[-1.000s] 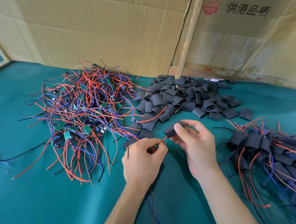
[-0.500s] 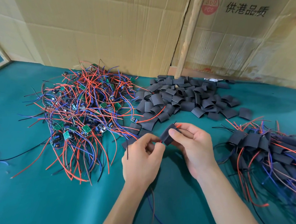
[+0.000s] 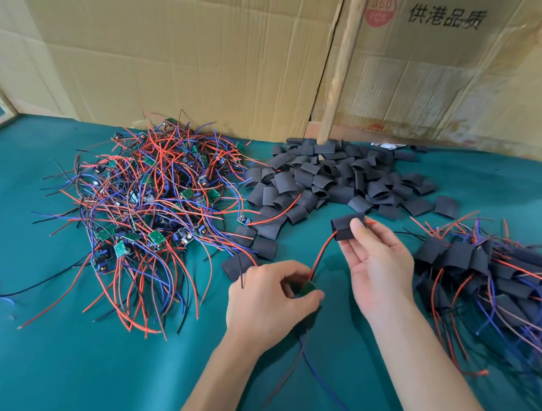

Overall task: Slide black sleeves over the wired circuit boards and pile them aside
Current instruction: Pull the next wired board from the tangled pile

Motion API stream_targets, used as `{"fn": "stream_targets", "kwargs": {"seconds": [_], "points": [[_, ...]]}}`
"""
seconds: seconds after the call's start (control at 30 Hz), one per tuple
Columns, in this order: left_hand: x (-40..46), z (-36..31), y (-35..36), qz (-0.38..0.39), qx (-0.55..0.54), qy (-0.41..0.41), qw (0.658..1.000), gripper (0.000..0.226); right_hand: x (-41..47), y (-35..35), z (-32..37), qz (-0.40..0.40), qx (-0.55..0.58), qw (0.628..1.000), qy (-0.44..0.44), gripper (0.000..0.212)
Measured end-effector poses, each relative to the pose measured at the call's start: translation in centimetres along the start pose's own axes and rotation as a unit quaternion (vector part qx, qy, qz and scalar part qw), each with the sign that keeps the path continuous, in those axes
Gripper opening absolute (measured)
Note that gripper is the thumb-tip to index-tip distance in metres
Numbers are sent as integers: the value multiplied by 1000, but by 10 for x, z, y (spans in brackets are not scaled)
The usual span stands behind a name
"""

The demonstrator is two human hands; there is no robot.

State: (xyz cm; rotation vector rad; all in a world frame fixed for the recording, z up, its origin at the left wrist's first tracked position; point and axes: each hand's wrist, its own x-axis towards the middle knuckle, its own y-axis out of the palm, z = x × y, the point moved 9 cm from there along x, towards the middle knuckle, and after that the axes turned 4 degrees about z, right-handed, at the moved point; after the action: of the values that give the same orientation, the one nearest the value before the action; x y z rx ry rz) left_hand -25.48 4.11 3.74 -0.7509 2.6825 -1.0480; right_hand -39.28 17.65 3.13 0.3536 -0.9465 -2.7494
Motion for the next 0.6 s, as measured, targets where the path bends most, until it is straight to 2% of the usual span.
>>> {"fn": "stream_targets", "kwargs": {"seconds": [0.13,0.27,0.43,0.5,0.53,0.6], "points": [[1,3,-6,-47,-27,-13,998,37,2,-1,1,9,-32,999,-5,13],[1,4,-10,-77,-39,-26,996,34,0,10,-3,58,-69,996,2,15],[0,4,-11,-87,-49,-21,995,29,-3,14,-8,61,-51,997,13,45],[0,5,-11,-88,-60,-20,994,30,-5,19,-12,84,-81,993,21,56],[0,6,-11,-90,-66,-19,994,30,-7,23,-14,105,-115,988,22,56],[0,9,-12,-99,-88,-19,991,25,-12,33,-20,152,-175,973,15,39]]}}
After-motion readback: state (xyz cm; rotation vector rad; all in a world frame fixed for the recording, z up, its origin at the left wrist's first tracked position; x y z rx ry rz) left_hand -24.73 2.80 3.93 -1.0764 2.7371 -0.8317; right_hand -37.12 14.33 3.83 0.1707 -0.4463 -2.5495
